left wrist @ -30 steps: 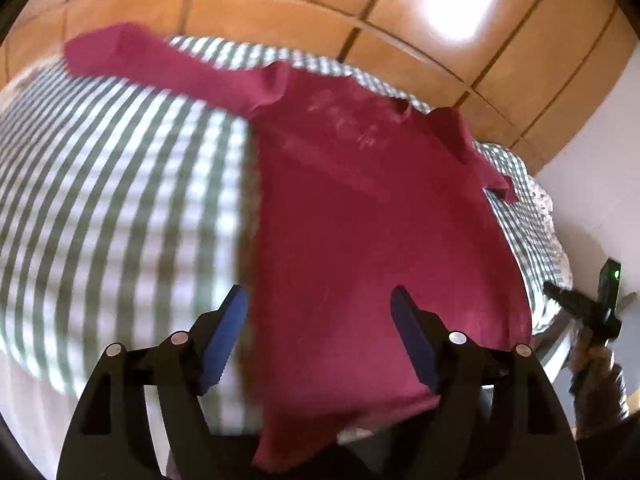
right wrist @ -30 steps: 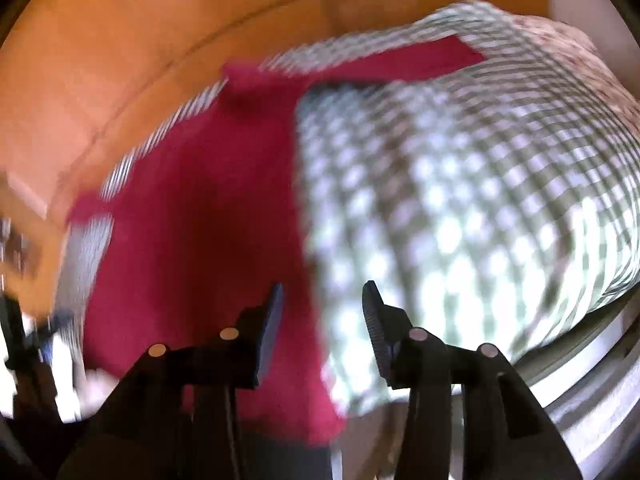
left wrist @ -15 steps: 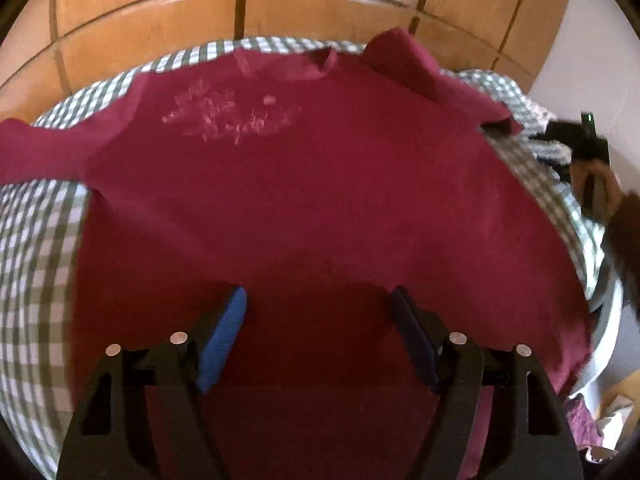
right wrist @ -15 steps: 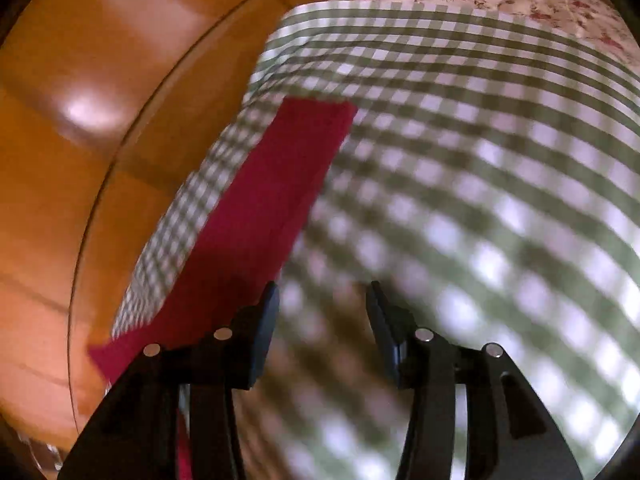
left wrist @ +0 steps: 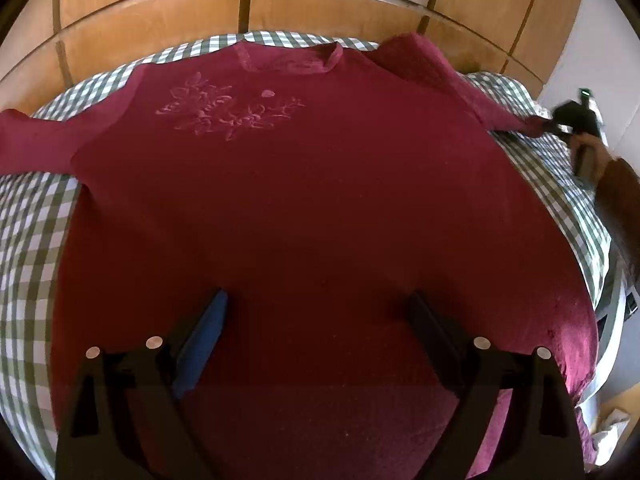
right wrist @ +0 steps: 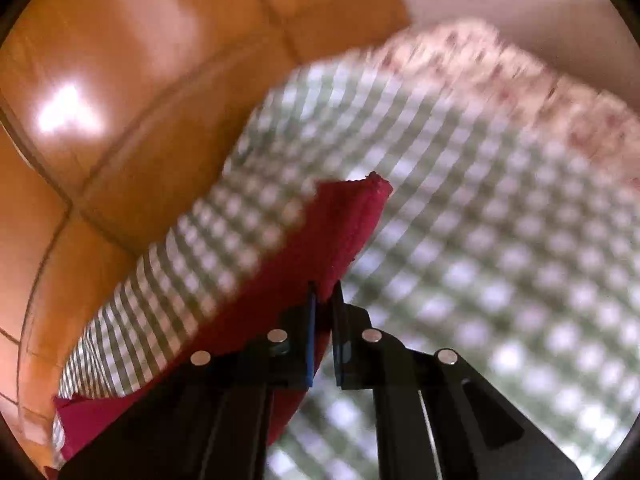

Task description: Fold small clothes

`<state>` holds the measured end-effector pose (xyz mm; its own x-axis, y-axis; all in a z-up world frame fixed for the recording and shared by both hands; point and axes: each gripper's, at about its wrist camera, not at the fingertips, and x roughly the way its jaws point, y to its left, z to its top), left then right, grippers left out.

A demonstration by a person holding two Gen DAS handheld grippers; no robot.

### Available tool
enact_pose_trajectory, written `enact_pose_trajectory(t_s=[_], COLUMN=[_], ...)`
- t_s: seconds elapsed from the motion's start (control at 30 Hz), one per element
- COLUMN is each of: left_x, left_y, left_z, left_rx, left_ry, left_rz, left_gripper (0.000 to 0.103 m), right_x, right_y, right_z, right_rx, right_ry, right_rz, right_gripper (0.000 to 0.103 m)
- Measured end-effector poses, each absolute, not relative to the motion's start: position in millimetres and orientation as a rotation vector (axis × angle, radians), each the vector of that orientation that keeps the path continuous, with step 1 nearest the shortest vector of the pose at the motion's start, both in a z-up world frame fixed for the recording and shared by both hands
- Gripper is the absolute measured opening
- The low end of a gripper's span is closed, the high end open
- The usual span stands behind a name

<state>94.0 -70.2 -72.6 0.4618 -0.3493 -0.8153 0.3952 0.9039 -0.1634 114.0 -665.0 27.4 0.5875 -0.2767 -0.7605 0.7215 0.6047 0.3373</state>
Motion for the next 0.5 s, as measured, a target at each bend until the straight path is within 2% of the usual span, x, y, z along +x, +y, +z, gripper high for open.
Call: enact_pose_trajectory(t_s=[0.1,0.3,0.37,0.4,0.43,0.47,0.5], left_x=[93.7,94.0,93.1,92.4,91.7,91.7,92.1], left_y=[-70.3,-69.1,-68.0,-66.6,-62.5,-57.4,-48.0], left_z=[-73.2,-71.7,-68.6,-66.8,-64.2,-62.1,-58.6], left_rx=[0.054,0.05,0.046,0.039,0.021,0.0,-0.034], left_ry=[0.986,0.987,0.992,0.991,0.99,0.99,0.987], left_rz=[-0.458,-0.462,-0.464,-0.464,-0.464,-0.459,-0.442], left_gripper=[0.09,0.09,0.091,0.091,0.091,0.091,0.091], right_x=[79.4,57.9,53.8,52.6,51.6,47.2,44.9], right_y=[-685.5,-690.6,-686.0,-682.5,-678.6,-670.8,-663.6], right_z=[25.4,-26.2,-21.9,-17.3,-12.5,-1.9,6.0], right_rx=[0.704,0.755,0.755,0.753,0.741,0.71,0.689], right_ry=[0.705,0.812,0.809,0.816,0.819,0.808,0.793], right_rz=[-0.742,-0.793,-0.792,-0.772,-0.763,-0.786,-0.789], right_gripper=[0.006,0.007,0.017,0.038,0.068,0.077,0.08])
